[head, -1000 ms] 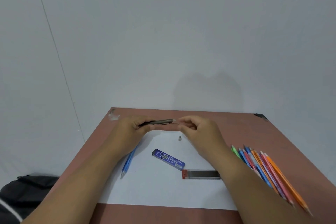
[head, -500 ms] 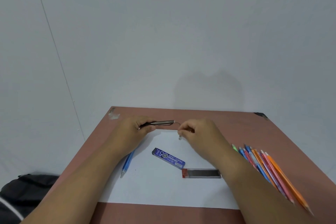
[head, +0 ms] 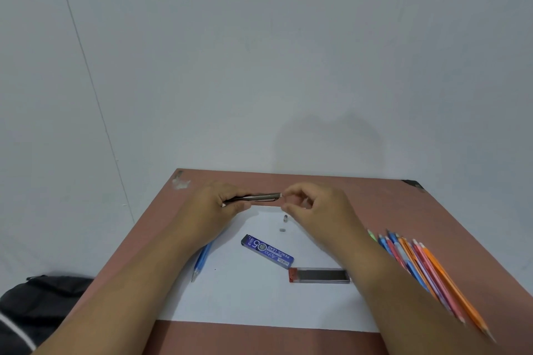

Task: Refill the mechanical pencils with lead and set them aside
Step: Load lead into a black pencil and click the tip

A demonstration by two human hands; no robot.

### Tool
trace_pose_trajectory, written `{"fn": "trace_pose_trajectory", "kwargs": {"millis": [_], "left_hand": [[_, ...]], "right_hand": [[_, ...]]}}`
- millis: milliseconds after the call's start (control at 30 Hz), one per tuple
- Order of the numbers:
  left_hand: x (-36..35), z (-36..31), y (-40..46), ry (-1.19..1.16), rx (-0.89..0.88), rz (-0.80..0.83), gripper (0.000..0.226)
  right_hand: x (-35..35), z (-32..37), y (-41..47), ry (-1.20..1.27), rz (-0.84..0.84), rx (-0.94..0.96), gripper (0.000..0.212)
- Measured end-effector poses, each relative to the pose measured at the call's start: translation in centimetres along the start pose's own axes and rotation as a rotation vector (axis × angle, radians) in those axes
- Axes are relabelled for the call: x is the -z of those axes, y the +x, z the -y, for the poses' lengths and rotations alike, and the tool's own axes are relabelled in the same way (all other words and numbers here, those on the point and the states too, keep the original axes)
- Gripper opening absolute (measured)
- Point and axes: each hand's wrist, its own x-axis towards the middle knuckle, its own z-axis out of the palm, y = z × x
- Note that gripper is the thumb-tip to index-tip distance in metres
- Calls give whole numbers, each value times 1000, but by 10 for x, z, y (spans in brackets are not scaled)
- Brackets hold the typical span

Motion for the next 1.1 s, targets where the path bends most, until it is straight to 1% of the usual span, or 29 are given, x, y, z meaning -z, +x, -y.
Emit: {"fn": "trace_pose_trajectory", "kwargs": {"millis": [100, 167, 300, 433, 533, 633, 767, 933, 1100], "left_hand": [[-2, 5, -1, -2, 5, 1, 41], [-4, 6, -1, -7, 2, -3, 33], [-4, -1, -2, -13, -60, -6, 38], [-5, 2, -3, 60, 5, -53, 31], [-4, 8, -1, 136, 24, -104, 33], [-2, 10, -1, 165, 54, -93, 29], [-3, 7, -1, 159, 39, -60, 21], [-3, 5, -1, 162, 37, -59, 16], [-1, 2, -2, 140, 72, -51, 14]], "right_hand": [[-5, 2, -1, 13, -37, 105, 27], [-10, 1, -1, -5, -34, 167, 30], [-13, 0, 2, -38, -66, 231, 21], [-9, -6, 6, -42, -62, 177, 19], [-7, -16, 11, -77, -88, 83, 16], [-7, -23, 12, -110, -73, -21, 11], [-10, -32, 13, -145, -28, -114, 12], [-12, -32, 13, -239, 74, -145, 17], [-11, -30, 12, -265, 81, -126, 19]]}}
